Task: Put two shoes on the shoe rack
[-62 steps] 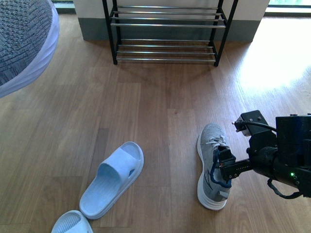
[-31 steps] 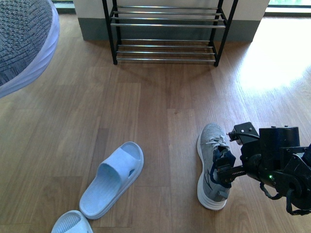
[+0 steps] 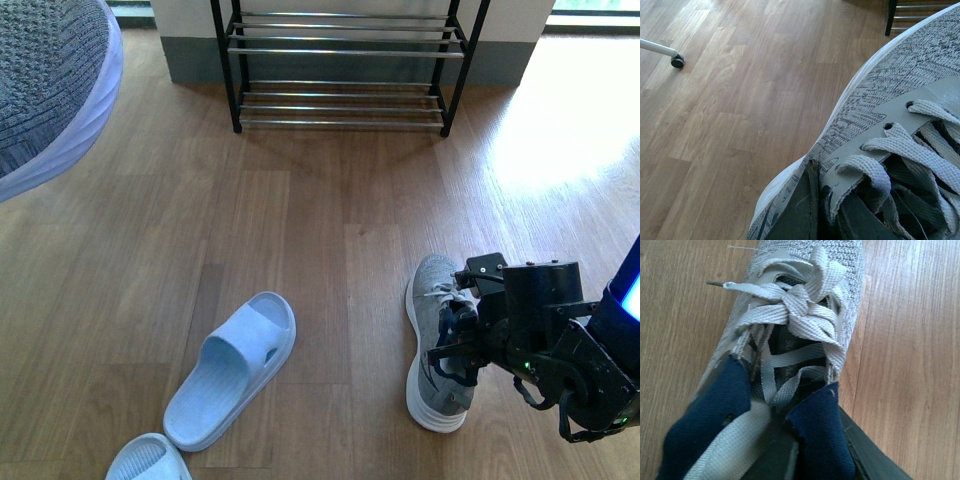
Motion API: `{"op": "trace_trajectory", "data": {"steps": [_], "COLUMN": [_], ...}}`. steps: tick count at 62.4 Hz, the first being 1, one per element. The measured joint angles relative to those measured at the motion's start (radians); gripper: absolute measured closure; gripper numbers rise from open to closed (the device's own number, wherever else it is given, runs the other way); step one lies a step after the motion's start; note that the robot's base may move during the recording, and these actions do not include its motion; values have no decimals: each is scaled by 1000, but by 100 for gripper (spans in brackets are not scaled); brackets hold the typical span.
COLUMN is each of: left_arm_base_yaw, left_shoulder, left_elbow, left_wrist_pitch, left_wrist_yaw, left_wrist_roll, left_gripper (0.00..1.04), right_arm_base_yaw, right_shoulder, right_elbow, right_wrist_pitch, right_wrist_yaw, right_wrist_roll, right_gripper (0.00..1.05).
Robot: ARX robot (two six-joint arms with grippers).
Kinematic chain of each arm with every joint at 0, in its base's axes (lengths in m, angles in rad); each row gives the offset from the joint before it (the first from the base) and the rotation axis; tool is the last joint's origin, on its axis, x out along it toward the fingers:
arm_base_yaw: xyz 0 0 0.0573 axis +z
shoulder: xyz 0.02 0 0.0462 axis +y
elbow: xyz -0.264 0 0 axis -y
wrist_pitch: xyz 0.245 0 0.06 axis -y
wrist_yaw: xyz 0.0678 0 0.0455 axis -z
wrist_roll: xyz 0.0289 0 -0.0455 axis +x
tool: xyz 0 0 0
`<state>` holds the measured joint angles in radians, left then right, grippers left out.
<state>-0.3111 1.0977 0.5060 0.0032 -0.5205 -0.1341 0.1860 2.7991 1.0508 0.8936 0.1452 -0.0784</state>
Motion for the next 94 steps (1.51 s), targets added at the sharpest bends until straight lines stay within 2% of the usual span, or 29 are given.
{"op": "trace_trajectory", "data": {"steps": [5, 14, 25, 43, 50, 57, 66, 73, 78, 94], "left_arm_base_yaw": [0, 0, 0, 0, 0, 0, 0, 0, 0, 0], "left_shoulder": [0, 0, 0, 0, 0, 0, 0, 0, 0, 0], "left_elbow": [0, 0, 0, 0, 0, 0, 0, 0, 0, 0], "left_wrist_pitch": [0, 0, 0, 0, 0, 0, 0, 0, 0, 0], "left_wrist_yaw": [0, 0, 0, 0, 0, 0, 0, 0, 0, 0], "left_wrist_roll": [0, 0, 0, 0, 0, 0, 0, 0, 0, 0], "left_gripper": [104, 104, 104, 104, 104, 104, 104, 104, 104, 104], "right_arm_base_yaw": [12, 20, 19, -11, -18, -16, 10, 49, 53, 55], "right_shoulder": [1, -3, -86, -487, -731, -1085, -1562, -1997, -2185, -2206], "right_elbow": [0, -16, -132, -430, -555, -680, -766, -780, -780, -784], "right_wrist_pitch": [2, 19, 68, 91, 17, -149, -433, -718, -761, -767], "right_wrist_yaw": [13, 16, -15, -92, -140, -195, -241, -247, -256, -250], "right_wrist_roll": [12, 35, 32, -95, -156, -202, -234, -249, -249, -248], "right_gripper": [104, 104, 104, 104, 104, 104, 104, 104, 104, 104]}}
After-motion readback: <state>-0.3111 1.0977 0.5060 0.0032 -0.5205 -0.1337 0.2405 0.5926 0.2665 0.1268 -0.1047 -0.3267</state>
